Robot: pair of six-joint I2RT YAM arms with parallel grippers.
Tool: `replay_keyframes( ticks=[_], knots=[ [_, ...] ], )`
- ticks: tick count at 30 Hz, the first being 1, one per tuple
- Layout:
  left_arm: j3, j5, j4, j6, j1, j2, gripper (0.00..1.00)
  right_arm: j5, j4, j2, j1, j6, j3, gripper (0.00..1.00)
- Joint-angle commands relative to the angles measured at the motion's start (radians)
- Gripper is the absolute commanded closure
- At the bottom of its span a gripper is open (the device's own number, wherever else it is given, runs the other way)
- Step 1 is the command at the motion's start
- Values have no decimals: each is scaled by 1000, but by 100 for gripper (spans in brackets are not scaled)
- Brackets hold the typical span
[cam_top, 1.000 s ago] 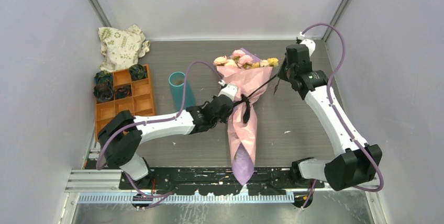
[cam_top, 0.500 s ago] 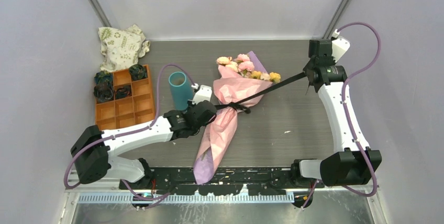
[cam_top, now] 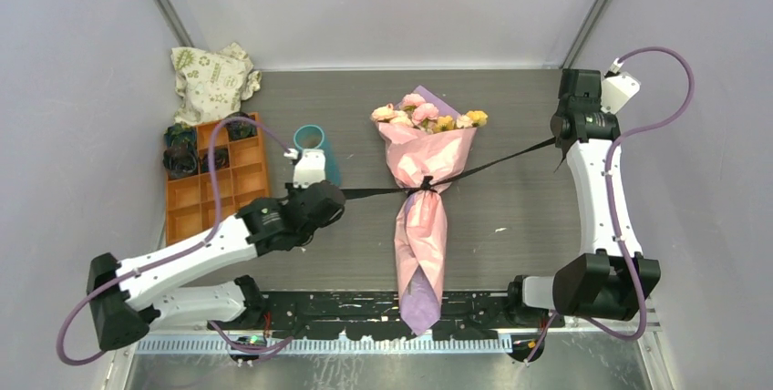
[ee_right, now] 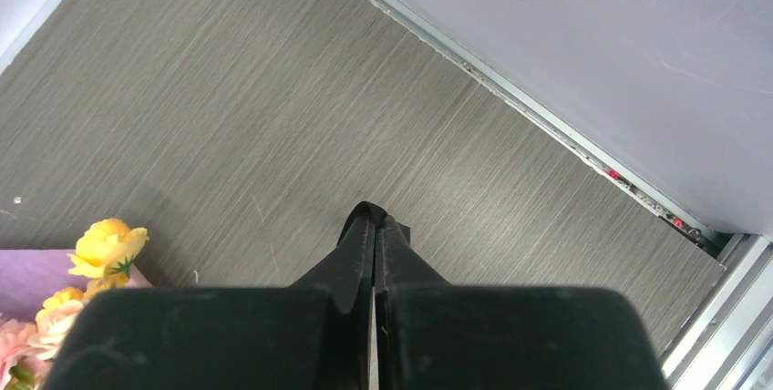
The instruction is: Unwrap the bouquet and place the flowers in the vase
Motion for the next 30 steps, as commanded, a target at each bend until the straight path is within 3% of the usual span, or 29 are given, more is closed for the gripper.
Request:
replay_keyframes(
  ticks=[1,6,15,17,20,23,28,30],
  knots=[
    [58,-136,-227,-191,2,-117,100,45,16,12,-6,28,37,99],
    [48,-264,-438,-404,3,-228,100,55,17,25,-10,30,32,99],
    [49,-358,-764,-733,3,-389,98,73,9,41,-17,44,27,99],
    [46,-349,-713,-668,3,-417,92,65,0,43,-18,53,29,95],
    [18,-270,-470,-392,2,-463,82,12,-2,36,-18,73,23,71],
    [-35,-144,-228,-177,2,-493,69,-146,63,-22,-16,82,-34,58],
    [-35,-61,-63,-18,2,-459,54,-313,180,-183,14,105,-162,29],
    [-11,-17,-9,54,3,-437,53,-394,213,-238,25,105,-199,26]
  ],
)
